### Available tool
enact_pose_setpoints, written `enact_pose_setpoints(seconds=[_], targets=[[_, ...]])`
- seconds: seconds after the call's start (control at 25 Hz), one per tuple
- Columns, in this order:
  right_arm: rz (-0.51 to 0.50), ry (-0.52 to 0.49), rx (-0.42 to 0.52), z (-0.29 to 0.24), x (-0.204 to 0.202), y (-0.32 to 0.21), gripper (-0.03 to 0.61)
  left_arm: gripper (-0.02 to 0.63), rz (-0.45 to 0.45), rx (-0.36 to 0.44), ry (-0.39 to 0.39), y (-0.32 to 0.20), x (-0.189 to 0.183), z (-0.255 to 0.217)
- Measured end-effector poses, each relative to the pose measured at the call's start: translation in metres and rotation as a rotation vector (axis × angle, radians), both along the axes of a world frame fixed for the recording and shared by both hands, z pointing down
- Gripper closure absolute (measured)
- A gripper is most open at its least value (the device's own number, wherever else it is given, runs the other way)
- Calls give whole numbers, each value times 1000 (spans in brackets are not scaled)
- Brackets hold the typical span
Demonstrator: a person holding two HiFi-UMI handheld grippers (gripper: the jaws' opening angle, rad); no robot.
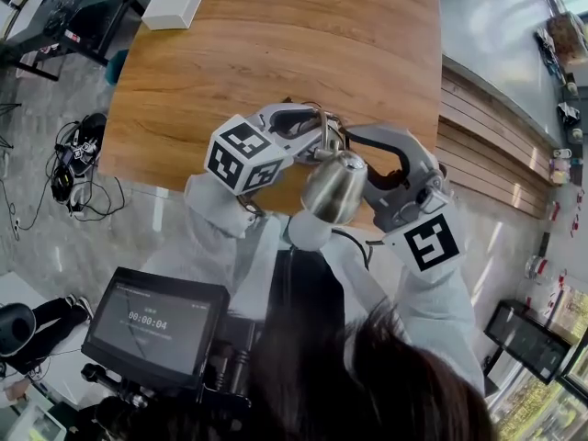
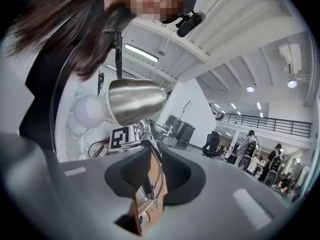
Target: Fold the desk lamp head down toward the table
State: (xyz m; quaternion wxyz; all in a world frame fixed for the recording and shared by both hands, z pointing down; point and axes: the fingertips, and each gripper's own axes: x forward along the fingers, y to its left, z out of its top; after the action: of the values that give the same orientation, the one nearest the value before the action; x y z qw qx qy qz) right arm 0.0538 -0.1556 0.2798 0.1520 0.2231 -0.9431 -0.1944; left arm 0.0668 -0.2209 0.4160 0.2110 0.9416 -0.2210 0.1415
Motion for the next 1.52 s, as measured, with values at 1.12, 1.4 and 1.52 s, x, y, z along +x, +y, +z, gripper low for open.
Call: enact_pose_setpoints(seconds=[1.12,1.4,1.52], targets=[[-47,384,383,70,-7,59,495,485,41,-46,-13,-1,13,6],[-141,569,482,112,-9,66,472,485,64,-42,-27,-5,13,7],[-178,596,507,121,-10,68,471,485,74,-31,-30,-5,11,9]])
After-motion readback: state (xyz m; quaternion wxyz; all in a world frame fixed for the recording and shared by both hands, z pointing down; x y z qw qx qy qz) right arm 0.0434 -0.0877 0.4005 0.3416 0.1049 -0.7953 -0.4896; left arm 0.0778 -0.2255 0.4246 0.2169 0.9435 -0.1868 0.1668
